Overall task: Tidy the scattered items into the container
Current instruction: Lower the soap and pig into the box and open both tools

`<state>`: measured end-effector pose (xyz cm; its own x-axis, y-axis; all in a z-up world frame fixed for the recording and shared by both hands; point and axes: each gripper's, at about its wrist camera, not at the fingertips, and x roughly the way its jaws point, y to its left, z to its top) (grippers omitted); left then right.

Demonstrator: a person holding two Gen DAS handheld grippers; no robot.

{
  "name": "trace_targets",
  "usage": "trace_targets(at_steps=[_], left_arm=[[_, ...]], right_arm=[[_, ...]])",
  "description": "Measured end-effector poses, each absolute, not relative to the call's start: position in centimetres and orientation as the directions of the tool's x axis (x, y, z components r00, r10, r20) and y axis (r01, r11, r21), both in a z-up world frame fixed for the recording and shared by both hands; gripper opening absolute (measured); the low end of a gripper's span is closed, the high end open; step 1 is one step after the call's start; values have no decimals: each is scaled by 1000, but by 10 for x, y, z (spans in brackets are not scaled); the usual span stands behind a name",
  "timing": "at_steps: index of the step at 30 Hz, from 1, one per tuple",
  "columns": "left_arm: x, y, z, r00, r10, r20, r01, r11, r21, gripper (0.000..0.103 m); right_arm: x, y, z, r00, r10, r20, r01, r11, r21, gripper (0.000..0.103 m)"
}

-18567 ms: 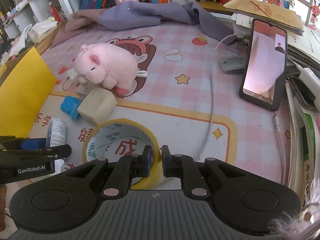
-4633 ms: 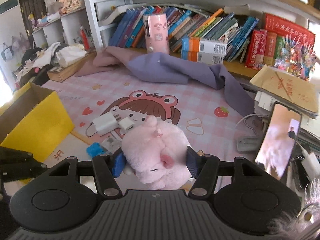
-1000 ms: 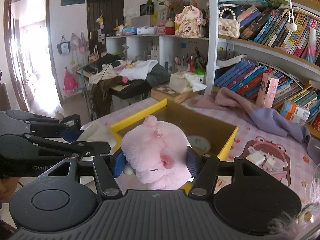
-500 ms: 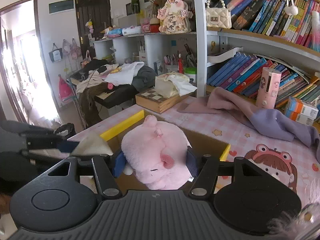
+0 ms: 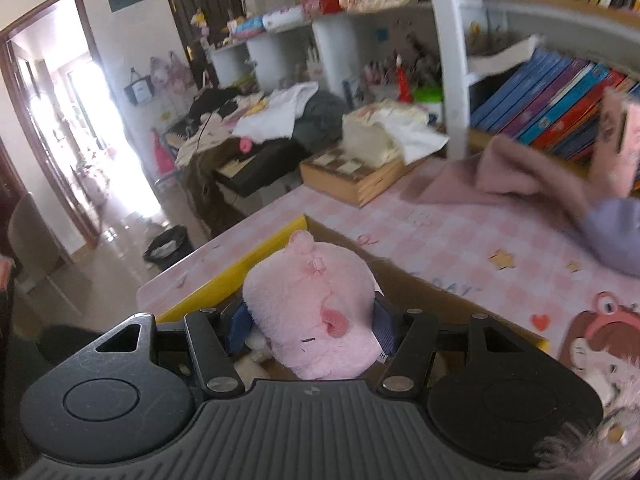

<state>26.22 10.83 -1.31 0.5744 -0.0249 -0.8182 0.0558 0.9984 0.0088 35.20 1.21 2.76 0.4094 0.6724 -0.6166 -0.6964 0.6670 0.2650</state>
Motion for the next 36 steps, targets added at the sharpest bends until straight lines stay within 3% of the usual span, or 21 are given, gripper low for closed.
trace_targets(at_steps=[14,22,25,27,29,31,36], left_arm=[[279,107,-41,455,-5,-891,27,1000,8,29],[276,108,-45,453,6,-891,7,1000,11,31],[283,108,-40,461,18,-887,2,1000,22,34],[282,106,-38,474,32,-880,2,999,37,43],[278,101,-33,498,42,-866,9,999,53,63],[273,96,-27,527,36,-849,18,998,53,65],[256,87,-8,599,32,-800,34,997,65,65]], right_arm=[[407,44,-20,169,696,-698,-592,638,493,59],[419,40,-35,156,695,-702,-518,663,541,62],[417,40,-35,161,693,-703,-524,664,534,66],[414,40,-32,176,692,-700,-531,666,524,68],[411,38,-27,200,694,-692,-542,666,512,69],[404,33,-19,231,706,-669,-554,661,506,79],[386,24,2,289,717,-634,-576,659,483,80]])
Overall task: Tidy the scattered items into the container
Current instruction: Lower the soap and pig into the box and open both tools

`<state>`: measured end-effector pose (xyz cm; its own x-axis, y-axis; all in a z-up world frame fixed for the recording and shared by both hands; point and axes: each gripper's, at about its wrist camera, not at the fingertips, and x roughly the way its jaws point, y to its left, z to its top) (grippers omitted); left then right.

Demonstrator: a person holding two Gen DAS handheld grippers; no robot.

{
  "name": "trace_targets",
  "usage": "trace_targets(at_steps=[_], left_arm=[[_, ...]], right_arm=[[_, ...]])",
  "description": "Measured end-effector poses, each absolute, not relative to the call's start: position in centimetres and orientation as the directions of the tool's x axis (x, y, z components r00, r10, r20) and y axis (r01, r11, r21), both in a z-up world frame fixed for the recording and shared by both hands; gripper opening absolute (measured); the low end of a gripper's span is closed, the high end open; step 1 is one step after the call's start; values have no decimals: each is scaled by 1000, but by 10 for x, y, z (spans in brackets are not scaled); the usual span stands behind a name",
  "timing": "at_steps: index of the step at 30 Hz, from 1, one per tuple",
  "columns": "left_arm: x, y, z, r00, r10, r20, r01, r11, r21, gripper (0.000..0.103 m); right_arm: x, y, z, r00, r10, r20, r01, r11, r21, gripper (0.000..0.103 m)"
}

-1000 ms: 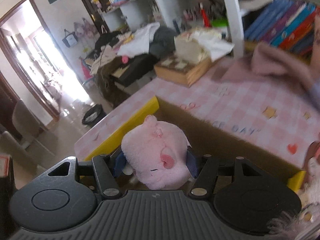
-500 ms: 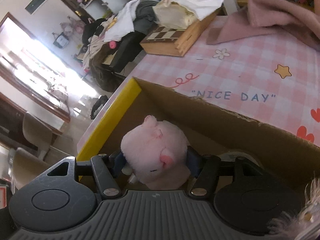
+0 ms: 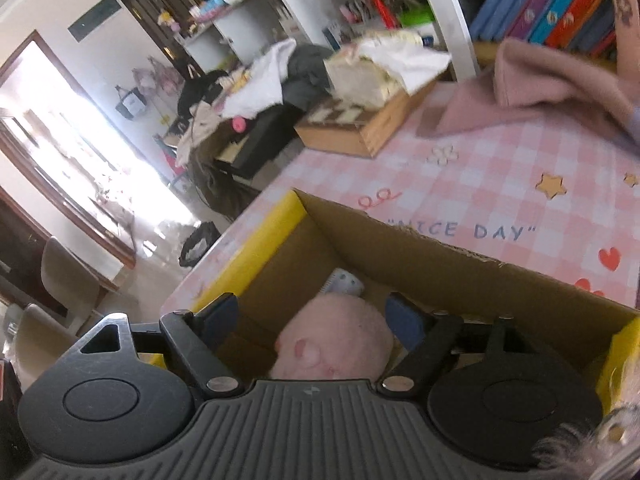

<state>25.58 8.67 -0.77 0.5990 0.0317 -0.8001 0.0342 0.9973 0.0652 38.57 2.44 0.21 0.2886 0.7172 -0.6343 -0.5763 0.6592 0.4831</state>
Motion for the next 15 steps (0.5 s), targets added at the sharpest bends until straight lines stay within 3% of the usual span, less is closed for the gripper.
trace_targets(at_steps=[15], left_arm=[[192,98,30,740,31,-672,5,999,52,75]], right_arm=[[306,-15,46,439,675,-593,-570,719,397,80]])
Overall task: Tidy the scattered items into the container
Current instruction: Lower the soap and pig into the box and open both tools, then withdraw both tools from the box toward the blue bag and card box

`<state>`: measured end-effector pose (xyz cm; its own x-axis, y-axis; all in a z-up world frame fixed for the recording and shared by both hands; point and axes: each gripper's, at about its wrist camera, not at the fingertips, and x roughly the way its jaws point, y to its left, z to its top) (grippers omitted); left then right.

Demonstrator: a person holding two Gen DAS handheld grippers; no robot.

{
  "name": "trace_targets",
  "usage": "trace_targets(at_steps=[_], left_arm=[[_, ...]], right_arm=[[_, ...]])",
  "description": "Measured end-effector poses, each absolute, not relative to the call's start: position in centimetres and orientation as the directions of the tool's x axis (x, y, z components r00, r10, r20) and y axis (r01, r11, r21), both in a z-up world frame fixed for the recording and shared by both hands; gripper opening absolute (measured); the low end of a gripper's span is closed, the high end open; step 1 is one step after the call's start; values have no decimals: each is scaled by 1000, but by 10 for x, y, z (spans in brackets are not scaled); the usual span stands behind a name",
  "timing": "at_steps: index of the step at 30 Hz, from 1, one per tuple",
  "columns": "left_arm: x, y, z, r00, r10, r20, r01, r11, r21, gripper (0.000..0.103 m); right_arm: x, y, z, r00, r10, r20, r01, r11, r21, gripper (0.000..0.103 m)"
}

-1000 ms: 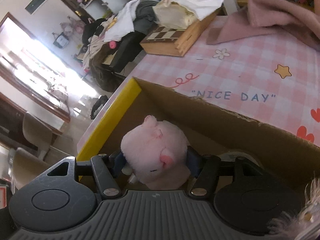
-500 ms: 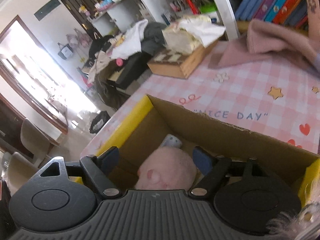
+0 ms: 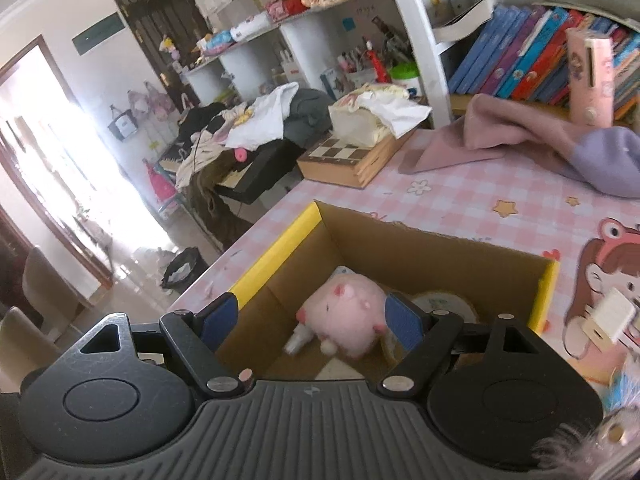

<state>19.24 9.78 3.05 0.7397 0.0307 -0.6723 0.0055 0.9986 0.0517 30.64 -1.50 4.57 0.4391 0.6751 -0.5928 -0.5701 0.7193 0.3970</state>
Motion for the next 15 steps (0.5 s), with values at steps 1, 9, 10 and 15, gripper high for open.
trace_targets(at_steps=[1,9,10,15], left_arm=[[188,98,31,745,27,-666,7,999,48,75],[142,91,42,787,11,-617,20,999,44,77],[136,91,43,791,13,-611,18,999,44,77],[105,92,51,814,18,-581,-1,1000,30,81]], right_arm=[[301,-18,47,449,671,-590,-566,725,394,80],[252,-45,64,532,640,-555,-543,760,356,80],[246,-47,65,540,637,-550,-541,763,354,80],[215,-59,71,581,617,-531,-525,782,336,80]])
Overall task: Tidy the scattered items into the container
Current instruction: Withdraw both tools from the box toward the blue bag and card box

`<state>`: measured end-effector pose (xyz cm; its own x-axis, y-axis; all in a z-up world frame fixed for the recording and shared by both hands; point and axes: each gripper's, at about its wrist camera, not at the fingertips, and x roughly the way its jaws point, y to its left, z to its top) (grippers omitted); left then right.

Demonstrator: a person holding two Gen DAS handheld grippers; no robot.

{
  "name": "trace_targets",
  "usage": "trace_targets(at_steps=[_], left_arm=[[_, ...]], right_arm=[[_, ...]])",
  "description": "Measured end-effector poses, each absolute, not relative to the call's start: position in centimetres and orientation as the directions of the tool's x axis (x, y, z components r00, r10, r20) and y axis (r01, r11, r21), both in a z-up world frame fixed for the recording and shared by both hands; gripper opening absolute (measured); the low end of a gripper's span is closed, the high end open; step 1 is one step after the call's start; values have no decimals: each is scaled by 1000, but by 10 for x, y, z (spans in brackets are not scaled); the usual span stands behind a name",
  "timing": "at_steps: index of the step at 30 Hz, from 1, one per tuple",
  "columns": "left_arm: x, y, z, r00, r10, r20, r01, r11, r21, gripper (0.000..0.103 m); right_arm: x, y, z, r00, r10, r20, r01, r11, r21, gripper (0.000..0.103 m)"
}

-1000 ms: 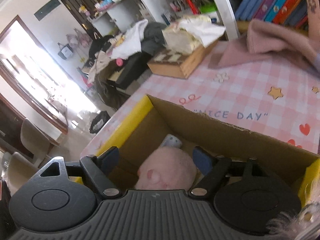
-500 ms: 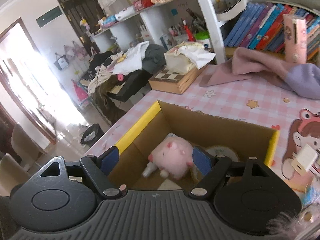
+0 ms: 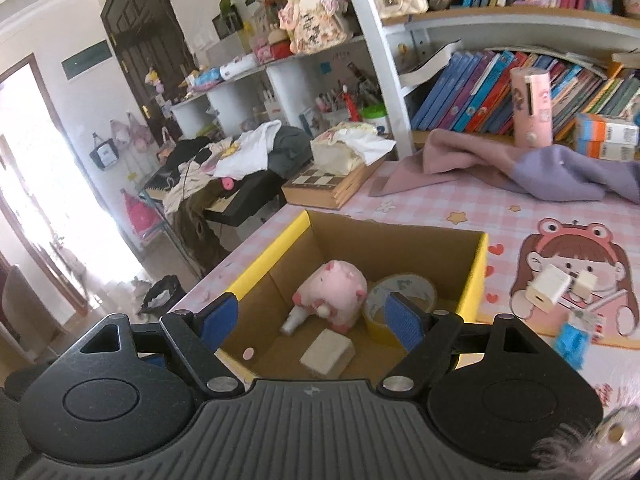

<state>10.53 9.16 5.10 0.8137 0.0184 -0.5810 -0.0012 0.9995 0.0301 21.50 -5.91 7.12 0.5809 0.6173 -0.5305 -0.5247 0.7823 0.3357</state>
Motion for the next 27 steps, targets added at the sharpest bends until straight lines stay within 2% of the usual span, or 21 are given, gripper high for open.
trace_targets(at_steps=[7,16,18,20,27], left_arm=[[62,89,56,848,22,-530,-29,1000,-4,83],[29,79,49,853,23,-521,-16,1000,18,84],[23,76,48,855,27,-519,-12,999,32,85],[18,74,47,858,33,-512,-19,999,32,91],[8,66,41,862,38,-506,-25,999,32,92]], right_arm=[[164,-86,74,669,551,-500,-475,833,282,79],[90,-115,56,786,398,-473,-430,902,43,78],[79,-119,52,796,374,-476,-409,912,32,78],[70,-121,46,801,353,-483,-383,923,38,78],[45,-128,31,823,280,-495,-333,943,-21,78]])
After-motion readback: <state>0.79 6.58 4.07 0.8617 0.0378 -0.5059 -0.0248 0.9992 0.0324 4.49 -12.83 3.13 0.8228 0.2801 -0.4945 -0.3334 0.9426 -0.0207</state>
